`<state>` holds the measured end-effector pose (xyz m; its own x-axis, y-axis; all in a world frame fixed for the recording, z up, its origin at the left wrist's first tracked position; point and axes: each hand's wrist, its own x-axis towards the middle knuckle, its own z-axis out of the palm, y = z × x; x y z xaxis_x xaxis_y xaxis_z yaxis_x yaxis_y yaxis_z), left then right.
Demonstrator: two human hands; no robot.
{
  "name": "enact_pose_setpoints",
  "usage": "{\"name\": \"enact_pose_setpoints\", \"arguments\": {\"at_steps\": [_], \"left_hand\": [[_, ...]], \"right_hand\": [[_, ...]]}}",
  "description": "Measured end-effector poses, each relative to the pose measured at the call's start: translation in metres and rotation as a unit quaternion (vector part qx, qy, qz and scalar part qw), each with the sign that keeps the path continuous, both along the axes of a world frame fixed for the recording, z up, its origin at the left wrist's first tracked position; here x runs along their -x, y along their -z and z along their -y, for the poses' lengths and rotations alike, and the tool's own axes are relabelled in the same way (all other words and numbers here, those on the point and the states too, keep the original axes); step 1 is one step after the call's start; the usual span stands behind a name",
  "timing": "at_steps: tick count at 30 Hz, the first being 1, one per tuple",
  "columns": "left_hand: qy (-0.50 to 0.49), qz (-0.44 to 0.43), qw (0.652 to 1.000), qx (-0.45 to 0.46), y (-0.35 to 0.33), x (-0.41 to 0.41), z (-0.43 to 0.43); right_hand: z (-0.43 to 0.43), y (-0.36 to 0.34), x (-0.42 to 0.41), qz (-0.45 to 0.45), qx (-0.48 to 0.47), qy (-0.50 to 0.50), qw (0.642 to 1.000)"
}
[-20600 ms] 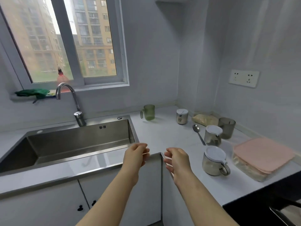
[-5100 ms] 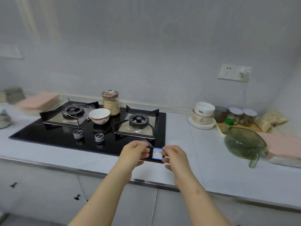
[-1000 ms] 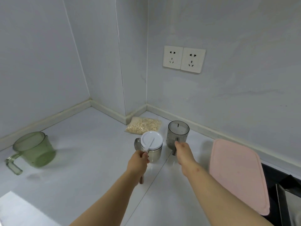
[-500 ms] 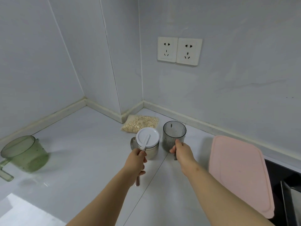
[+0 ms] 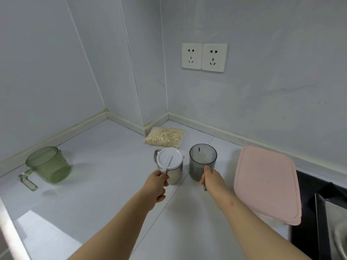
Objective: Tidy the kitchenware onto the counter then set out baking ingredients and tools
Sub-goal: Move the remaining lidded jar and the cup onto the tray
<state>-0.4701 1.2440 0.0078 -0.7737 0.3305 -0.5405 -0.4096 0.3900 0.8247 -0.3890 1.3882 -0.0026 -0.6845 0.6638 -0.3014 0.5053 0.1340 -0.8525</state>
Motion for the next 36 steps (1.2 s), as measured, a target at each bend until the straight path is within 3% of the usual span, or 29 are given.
{"name": "enact_pose_setpoints", "arguments": {"at_steps": [17,26,36], "left_hand": [[-0.019,-0.024,1.0,0.003,0.008,-0.035,0.013],[0.033,-0.052,0.998,-0.027,0.01,-0.062,0.039],[0.089,-0.053,0.993,-0.051,0.011,-0.094,0.104]], "right_hand": [[0.005,0.004,-0.029,0.015,0.02,-0.024,0.999],[0.05,-0.002,-0.075,0.002,0.071,0.049,0.996],[0.14,-0.002,-0.132,-0.031,0.06,0.139,0.988]]}}
